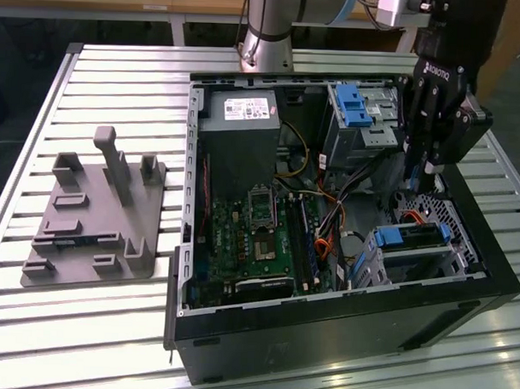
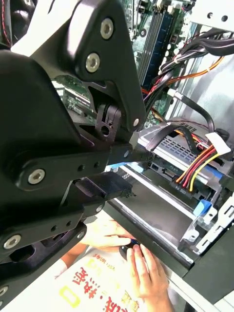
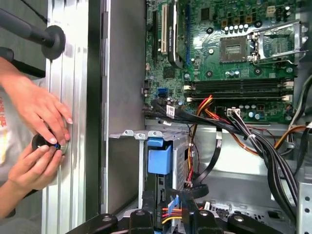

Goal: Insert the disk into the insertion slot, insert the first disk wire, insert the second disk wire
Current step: 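Insert the second disk wire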

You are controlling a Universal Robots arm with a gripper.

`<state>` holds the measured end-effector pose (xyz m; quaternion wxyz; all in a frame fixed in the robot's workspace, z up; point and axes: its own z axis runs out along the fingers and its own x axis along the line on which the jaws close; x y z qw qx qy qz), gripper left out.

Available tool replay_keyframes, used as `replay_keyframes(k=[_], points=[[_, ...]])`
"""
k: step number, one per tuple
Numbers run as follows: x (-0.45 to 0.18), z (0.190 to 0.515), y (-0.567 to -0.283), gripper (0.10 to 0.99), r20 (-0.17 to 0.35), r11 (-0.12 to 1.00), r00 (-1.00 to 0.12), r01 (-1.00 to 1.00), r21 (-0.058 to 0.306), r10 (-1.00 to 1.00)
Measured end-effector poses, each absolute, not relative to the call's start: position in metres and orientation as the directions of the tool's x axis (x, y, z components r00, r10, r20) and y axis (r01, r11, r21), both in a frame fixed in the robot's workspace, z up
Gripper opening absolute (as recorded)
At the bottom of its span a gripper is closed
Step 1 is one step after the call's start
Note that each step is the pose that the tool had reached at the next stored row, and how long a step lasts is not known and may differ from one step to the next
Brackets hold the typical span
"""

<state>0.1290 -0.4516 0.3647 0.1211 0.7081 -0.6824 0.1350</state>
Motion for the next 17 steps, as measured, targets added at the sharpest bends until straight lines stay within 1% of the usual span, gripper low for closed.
replay_keyframes(k=[8,13,17], points=[[0.128,0.357,-0.449,0.365,0.37,-0.105,0.093,-0.994,-0.011,-0.924],[0.12,0.356,-0.449,0.365,0.382,-0.114,0.101,-0.993,-0.011,-0.919],[0.116,0.356,-0.448,0.365,0.387,-0.114,0.098,-0.993,-0.018,-0.917]])
